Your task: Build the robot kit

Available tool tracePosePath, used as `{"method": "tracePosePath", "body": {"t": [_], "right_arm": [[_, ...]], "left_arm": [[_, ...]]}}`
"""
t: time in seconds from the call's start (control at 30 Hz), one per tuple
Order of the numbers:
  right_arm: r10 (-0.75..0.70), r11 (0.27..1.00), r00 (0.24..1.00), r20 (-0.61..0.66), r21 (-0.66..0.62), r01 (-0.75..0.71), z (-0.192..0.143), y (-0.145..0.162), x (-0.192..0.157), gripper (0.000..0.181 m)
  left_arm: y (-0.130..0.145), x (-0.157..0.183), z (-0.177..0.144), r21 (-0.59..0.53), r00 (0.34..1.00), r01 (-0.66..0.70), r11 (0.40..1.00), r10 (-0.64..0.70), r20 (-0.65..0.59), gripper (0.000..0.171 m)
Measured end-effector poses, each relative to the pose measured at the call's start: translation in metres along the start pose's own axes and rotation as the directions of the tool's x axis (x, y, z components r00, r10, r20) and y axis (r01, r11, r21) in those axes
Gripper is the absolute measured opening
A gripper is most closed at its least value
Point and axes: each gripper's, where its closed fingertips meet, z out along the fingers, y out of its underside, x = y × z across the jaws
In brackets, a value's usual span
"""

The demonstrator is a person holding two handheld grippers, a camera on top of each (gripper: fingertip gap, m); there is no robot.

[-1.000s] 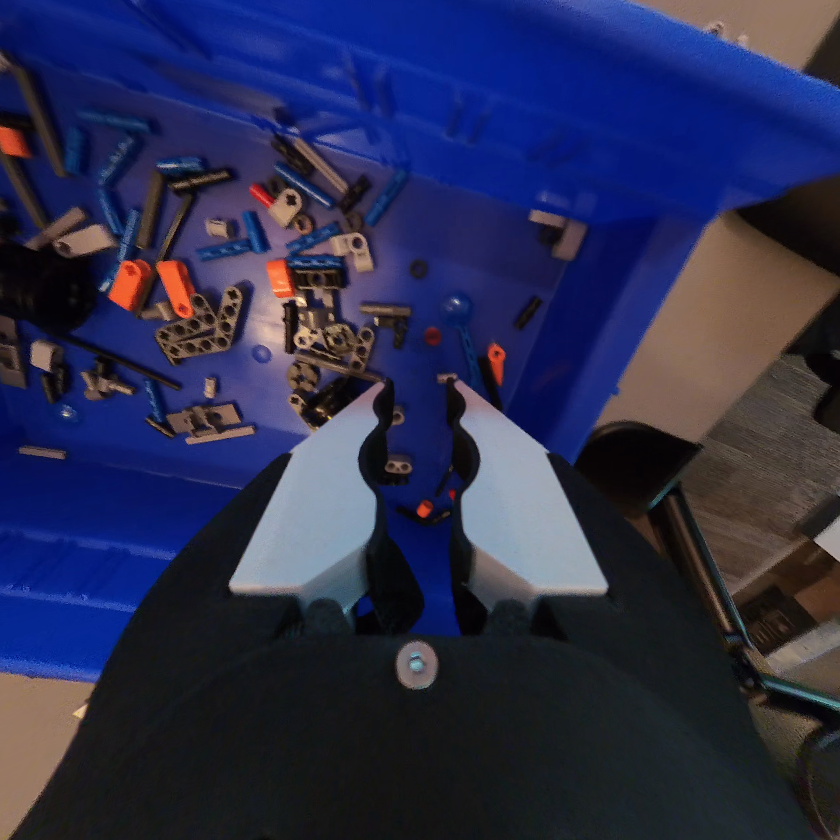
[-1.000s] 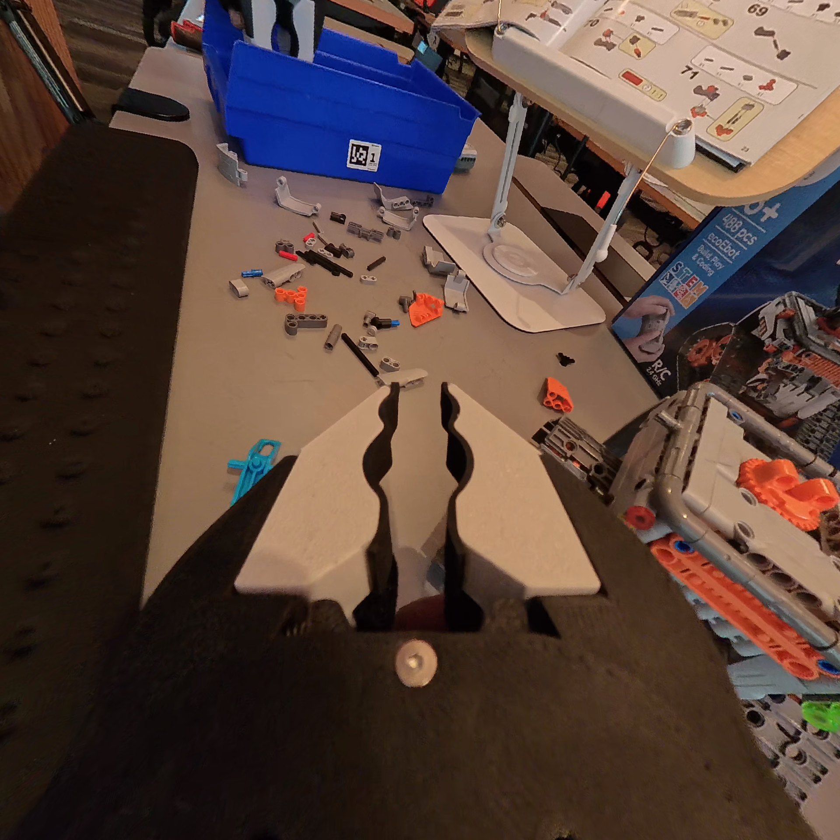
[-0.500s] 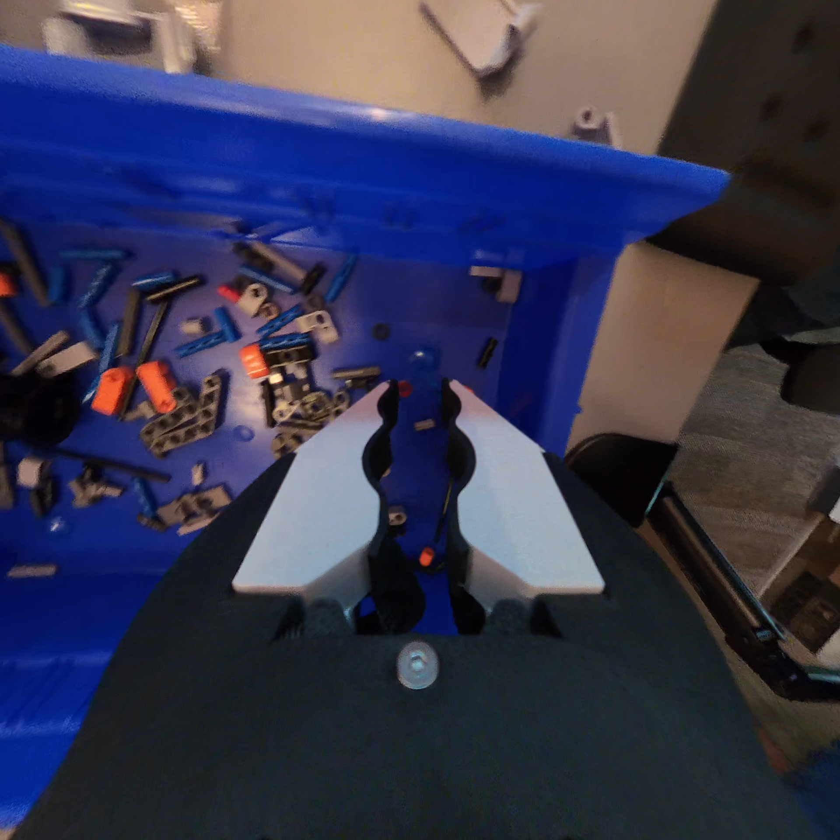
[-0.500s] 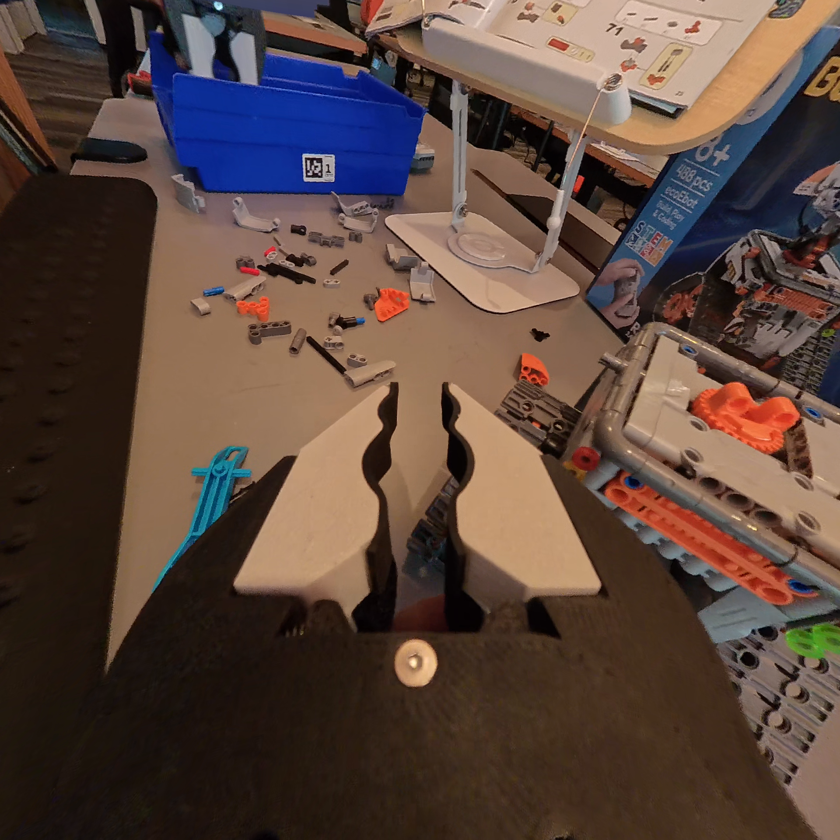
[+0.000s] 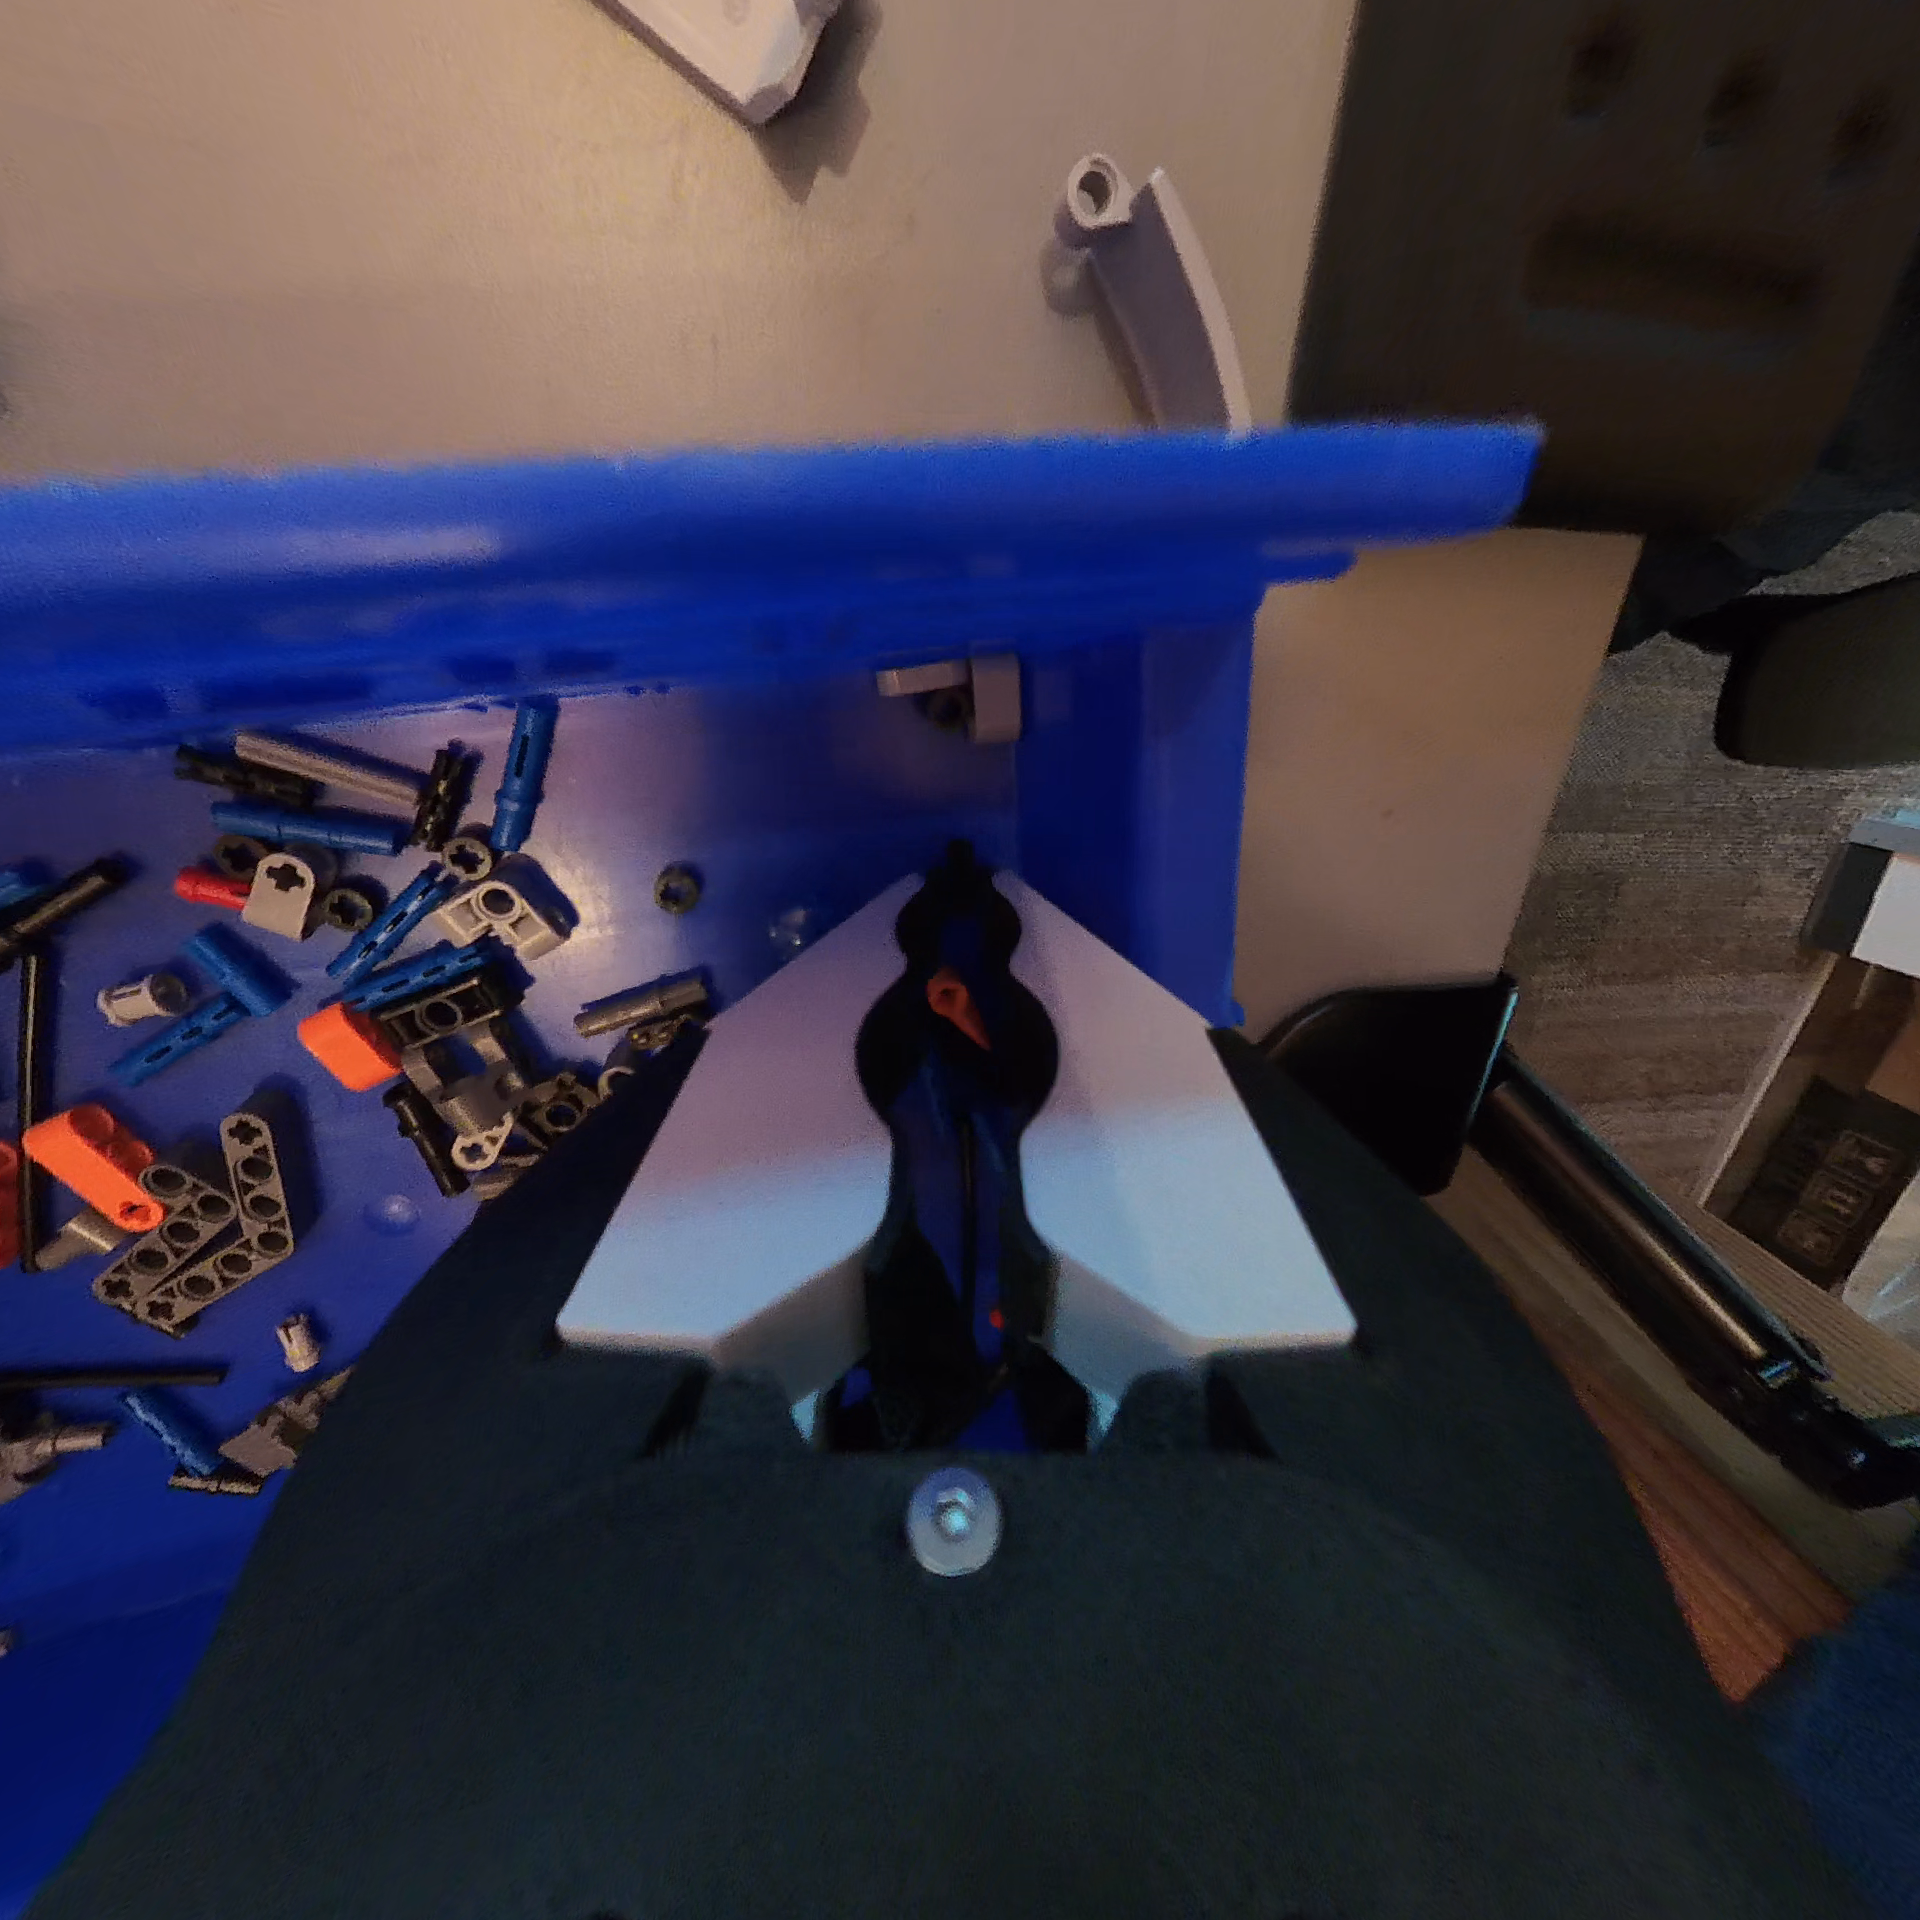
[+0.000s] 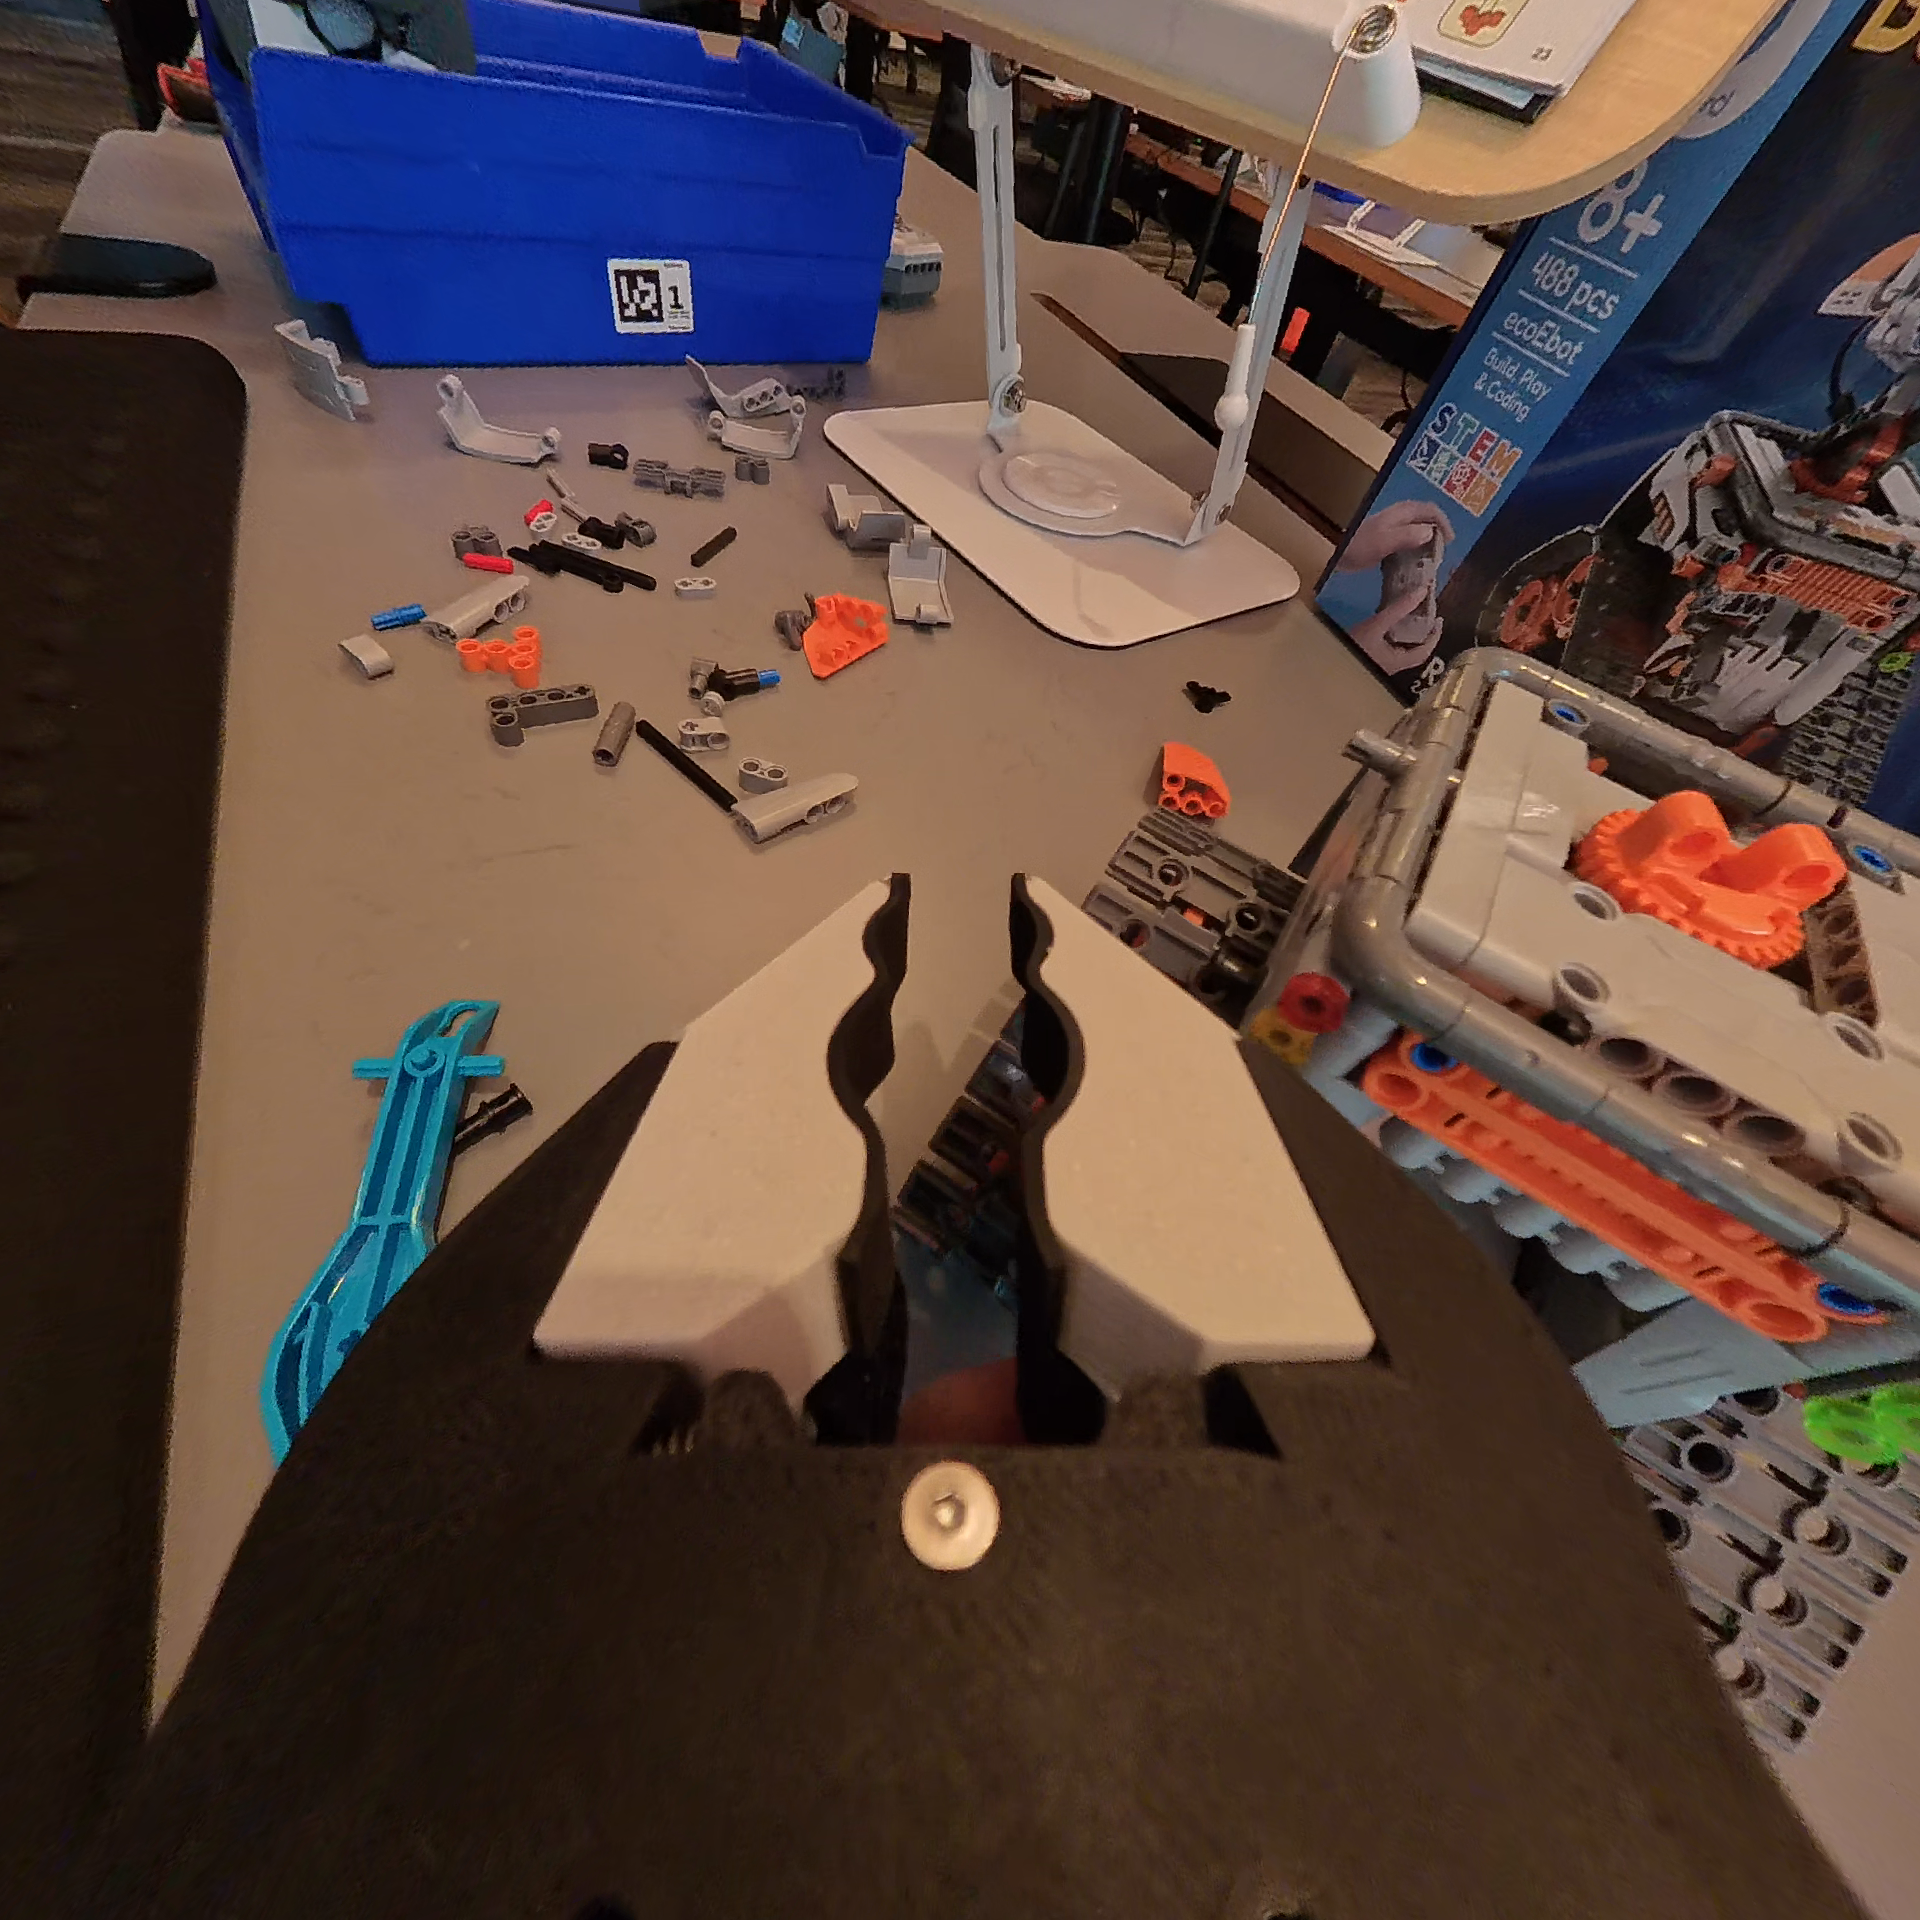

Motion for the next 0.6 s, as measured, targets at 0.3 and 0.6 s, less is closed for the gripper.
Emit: {"method": "tracePosePath", "body": {"t": [0.3,0.6], "right_arm": [[-0.002,1.0,1.0,-0.004,-0.001,0.002,0.001,0.0,0.001,0.017],[-0.014,1.0,1.0,0.005,0.011,0.014,0.001,-0.005,-0.002,0.017]], "left_arm": [[-0.003,-0.03,-0.031,0.07,0.98,-0.001,0.998,-0.012,0.197,0.003],[-0.127,-0.043,-0.122,0.292,0.913,-0.173,0.941,0.042,0.406,0.003]]}}
